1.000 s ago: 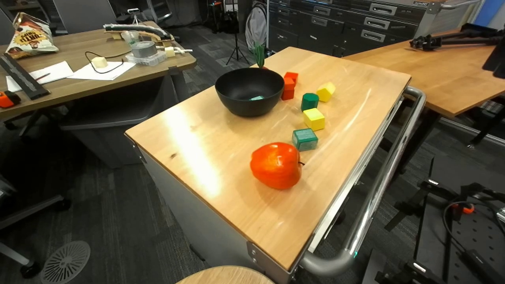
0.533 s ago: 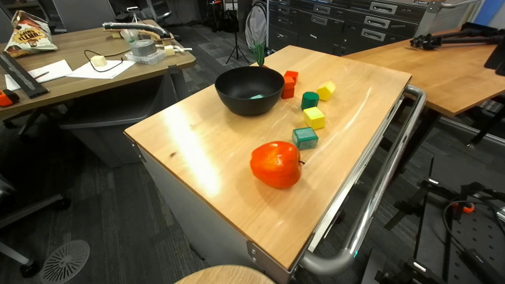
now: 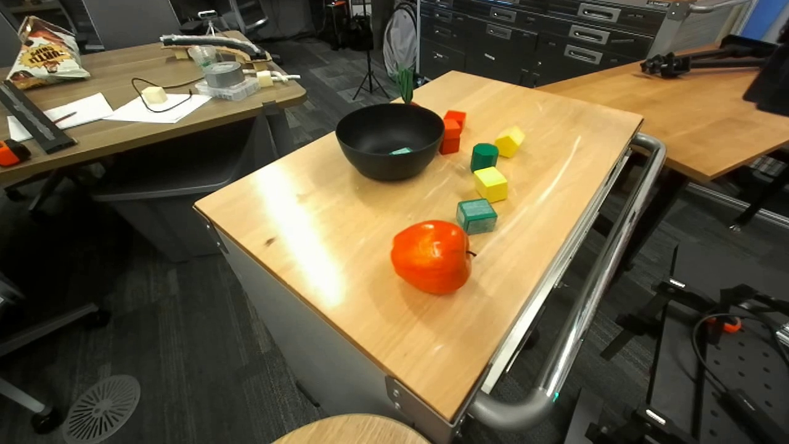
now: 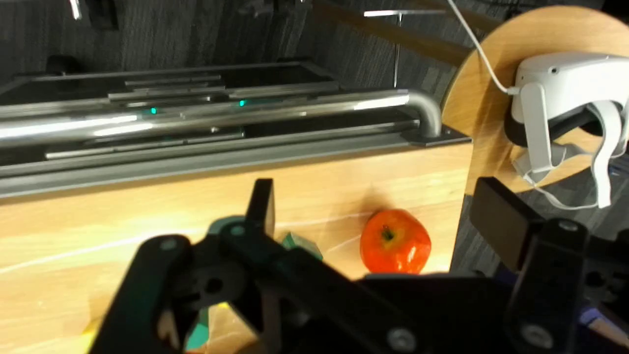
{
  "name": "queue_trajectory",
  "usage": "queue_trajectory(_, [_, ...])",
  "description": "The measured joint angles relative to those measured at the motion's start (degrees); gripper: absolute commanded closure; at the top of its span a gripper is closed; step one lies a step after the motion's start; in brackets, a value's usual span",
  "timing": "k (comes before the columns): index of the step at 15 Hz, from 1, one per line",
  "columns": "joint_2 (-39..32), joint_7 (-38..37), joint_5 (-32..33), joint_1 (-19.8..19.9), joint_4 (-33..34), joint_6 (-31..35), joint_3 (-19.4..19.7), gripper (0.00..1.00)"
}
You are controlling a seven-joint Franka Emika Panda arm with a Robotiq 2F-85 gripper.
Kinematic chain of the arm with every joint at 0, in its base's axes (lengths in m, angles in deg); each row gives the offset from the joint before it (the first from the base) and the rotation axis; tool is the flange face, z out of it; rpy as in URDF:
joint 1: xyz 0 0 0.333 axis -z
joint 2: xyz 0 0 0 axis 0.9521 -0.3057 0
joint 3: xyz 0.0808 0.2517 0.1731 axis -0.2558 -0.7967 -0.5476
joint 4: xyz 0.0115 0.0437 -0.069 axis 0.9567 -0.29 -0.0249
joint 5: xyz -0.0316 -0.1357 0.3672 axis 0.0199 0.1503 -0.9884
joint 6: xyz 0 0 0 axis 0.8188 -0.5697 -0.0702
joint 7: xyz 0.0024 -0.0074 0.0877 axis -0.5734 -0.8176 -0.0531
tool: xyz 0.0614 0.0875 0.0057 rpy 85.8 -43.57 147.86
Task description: Move the apple backwards, place the radish and blocks inside the black bowl
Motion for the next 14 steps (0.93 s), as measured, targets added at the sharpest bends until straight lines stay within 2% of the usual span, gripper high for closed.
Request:
queue_trajectory(5, [-2.7,3.8,0.0,-1.2,-0.7,19.5,-1.7,0.0])
queue_trajectory(8, [-9.1,8.5,0.0,-6.0,-1.4,29.3,-2.6,0.0])
queue_trajectory(11, [-17.3,12.6,0.3,-11.5,-0.9,33.0,-2.7,0.0])
queue_trajectory(14, [-22.5,14.0,1.0,-12.7,0.9,33.0,-2.7,0.0])
